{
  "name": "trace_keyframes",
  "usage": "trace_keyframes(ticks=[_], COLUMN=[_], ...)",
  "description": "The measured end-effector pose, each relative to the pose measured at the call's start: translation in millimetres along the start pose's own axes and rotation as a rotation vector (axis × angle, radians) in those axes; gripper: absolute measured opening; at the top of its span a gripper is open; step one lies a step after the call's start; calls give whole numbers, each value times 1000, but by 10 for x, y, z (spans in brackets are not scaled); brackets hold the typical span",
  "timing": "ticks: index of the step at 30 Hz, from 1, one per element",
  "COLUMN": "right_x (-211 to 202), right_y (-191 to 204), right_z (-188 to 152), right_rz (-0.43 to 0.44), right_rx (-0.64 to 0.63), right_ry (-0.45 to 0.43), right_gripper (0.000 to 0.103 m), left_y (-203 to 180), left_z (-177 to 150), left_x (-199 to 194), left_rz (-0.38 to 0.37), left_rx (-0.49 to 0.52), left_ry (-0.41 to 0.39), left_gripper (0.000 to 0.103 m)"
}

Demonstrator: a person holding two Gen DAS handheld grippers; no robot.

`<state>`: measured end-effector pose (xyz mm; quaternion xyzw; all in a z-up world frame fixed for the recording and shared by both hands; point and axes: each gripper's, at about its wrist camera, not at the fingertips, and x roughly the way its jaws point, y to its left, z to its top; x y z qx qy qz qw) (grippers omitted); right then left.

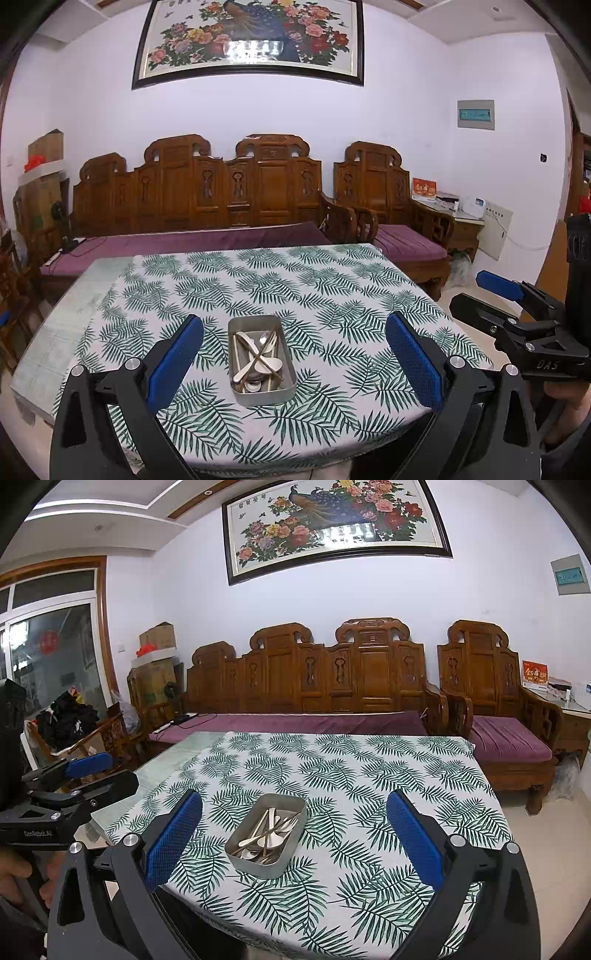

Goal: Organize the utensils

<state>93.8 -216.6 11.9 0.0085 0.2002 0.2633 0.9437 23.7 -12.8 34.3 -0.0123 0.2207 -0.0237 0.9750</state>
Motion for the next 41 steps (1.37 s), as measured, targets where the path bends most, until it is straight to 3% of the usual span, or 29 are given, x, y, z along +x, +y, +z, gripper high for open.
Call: trace_keyframes(ticks=[41], right_x=[-7], right_y=[0], right_z=[-14], right_rz=[2], right_rx=[3], right_ry=[-1], right_gripper=[101], left_y=[-24], left_z=[2], left_x=[-53], left_rz=[-2], left_rx=[-5], left_ry=[-4], left_gripper=[95])
